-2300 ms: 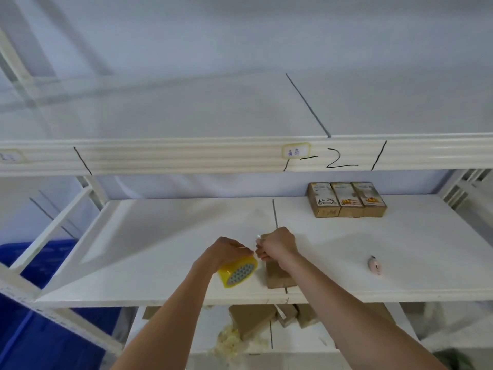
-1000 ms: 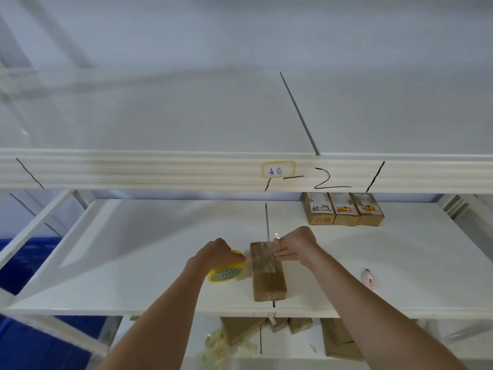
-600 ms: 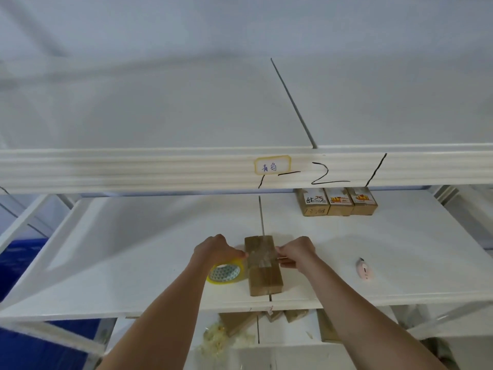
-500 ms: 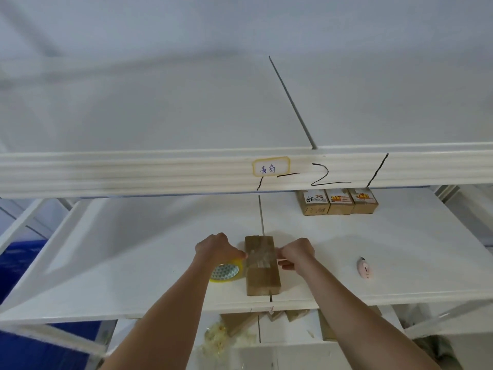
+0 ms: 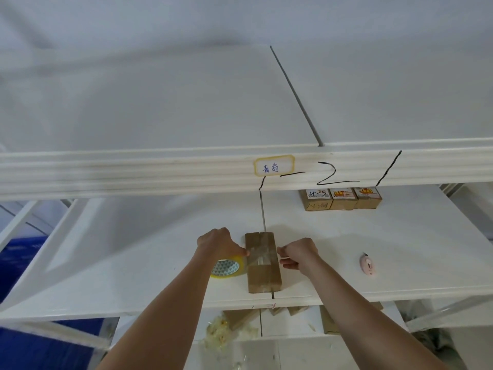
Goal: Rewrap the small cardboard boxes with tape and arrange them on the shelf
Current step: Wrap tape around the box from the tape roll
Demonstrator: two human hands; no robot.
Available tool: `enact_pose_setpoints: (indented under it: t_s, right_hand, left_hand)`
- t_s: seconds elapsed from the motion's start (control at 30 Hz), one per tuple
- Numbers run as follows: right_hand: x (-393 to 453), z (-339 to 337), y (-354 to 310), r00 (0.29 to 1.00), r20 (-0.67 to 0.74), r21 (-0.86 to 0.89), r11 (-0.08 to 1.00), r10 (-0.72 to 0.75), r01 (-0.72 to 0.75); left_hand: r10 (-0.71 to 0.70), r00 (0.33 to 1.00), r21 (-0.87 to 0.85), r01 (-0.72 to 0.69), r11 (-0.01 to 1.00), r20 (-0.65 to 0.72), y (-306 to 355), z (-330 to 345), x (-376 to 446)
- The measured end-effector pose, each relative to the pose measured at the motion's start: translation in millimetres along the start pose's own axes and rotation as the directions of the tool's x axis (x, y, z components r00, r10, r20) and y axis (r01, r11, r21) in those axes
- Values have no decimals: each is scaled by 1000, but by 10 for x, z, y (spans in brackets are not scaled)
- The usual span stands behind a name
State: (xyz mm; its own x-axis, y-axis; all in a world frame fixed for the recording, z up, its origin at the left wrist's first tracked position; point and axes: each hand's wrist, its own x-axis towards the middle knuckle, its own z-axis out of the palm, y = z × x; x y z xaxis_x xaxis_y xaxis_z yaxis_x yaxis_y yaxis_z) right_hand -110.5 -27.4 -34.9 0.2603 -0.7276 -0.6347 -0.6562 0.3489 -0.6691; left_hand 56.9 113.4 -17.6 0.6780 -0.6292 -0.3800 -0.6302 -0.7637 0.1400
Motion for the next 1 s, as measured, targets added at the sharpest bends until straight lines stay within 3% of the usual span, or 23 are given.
enact_pose_setpoints:
  t_s: [0.53, 0.8, 1.0]
  right_hand:
    - [71, 84, 149, 998, 6, 54, 997, 58, -58]
    - [67, 97, 172, 986, 79, 143, 977, 147, -157]
    - [-40, 85, 268, 996, 35, 218, 972, 84, -89]
  left_hand:
    - [-6, 1000, 0, 6, 1000, 5, -3, 102, 3]
    - [-8, 1000, -3, 8, 1000, -23, 2, 157, 21]
    - [-15, 1000, 0, 15, 1000, -24, 18, 153, 10]
